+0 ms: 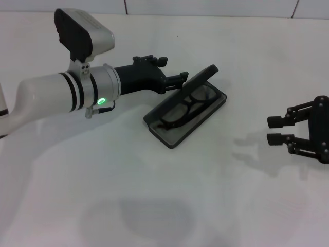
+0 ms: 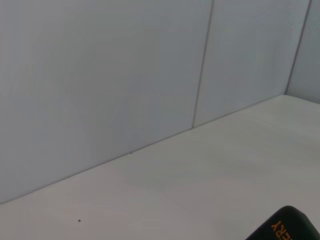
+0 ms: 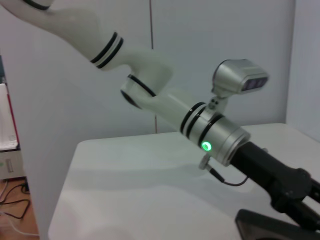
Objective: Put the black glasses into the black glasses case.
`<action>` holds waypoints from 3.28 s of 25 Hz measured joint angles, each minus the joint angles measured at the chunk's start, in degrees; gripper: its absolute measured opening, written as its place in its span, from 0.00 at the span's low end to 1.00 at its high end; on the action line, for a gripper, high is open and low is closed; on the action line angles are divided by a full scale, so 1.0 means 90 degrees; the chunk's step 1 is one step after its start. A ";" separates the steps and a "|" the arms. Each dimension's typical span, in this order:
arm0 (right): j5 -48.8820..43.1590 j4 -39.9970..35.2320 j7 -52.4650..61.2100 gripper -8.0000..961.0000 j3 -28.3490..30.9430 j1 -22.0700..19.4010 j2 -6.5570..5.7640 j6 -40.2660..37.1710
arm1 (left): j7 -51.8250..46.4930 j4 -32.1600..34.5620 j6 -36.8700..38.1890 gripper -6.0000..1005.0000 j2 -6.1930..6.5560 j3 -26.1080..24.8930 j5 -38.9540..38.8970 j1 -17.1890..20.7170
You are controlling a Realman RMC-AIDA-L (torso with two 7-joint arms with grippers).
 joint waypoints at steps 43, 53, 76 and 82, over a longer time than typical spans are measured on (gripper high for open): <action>0.1051 0.1967 -0.1933 0.67 0.0746 0.0537 -0.0551 -0.1513 | 0.1964 -0.0631 0.6685 0.75 0.0637 0.0011 0.0382 0.1463; 0.0201 0.2307 -0.2710 0.69 0.0531 0.0847 0.0093 -0.0999 | 0.1983 -0.0879 0.6681 0.75 0.0591 0.0010 0.0556 0.1519; 0.0788 0.4467 -0.4484 0.69 0.0216 0.1513 0.0135 0.0158 | 0.2256 -0.1310 0.6643 0.75 0.0619 0.0002 0.0832 0.1847; 0.0787 0.4504 -0.4485 0.69 0.0217 0.1575 0.0134 0.0171 | 0.2330 -0.1307 0.6644 0.75 0.0590 0.0000 0.0817 0.1913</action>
